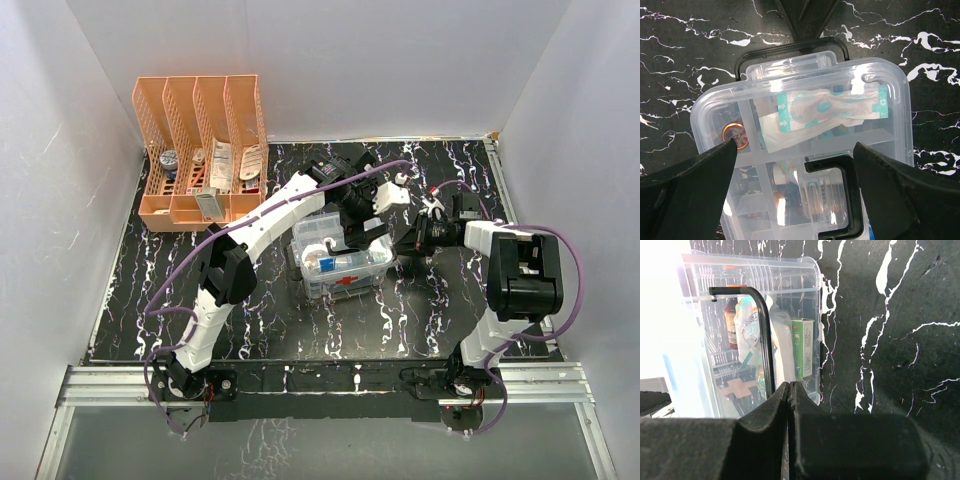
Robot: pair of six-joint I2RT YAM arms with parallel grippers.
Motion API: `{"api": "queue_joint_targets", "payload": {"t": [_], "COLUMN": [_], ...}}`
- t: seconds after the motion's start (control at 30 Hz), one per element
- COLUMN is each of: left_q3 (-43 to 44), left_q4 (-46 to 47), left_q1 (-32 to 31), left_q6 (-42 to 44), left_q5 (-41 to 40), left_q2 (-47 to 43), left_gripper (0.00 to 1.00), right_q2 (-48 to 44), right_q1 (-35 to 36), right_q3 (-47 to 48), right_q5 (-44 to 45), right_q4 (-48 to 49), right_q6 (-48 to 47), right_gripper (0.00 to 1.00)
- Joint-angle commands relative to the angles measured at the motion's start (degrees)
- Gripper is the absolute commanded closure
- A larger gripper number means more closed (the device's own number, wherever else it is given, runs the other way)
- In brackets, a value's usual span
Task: Organize the medicine kit
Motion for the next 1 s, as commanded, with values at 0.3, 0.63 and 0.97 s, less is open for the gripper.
{"api": "queue_joint_targets", "payload": {"t": [0.3, 0.63, 0.97], "left_q3": [-4.7, -4.37, -4.24], "left_q4": [-13.41, -13.32, -12.92], "left_q1": [0.73, 0.74, 0.71], "left_q6": [2.73, 3.13, 3.04], "left_q5": [-10.07, -9.76, -9.16], "left_q2": [8.84, 9.28, 9.68], "left_gripper": [0.02, 0.02, 0.02], "right_q2": [-5.61, -7.84, -8.98], "right_q1": [-0.39, -0.4, -0.39], "right_q3": [2.51, 7.02, 8.83], "right_q5": [-5.17, -1.82, -0.66], "right_q4": [-0.48, -6.97, -10.2], "right_q6": [1.17, -1.12, -1.86], "right_gripper": [1.0, 1.0, 1.0]}}
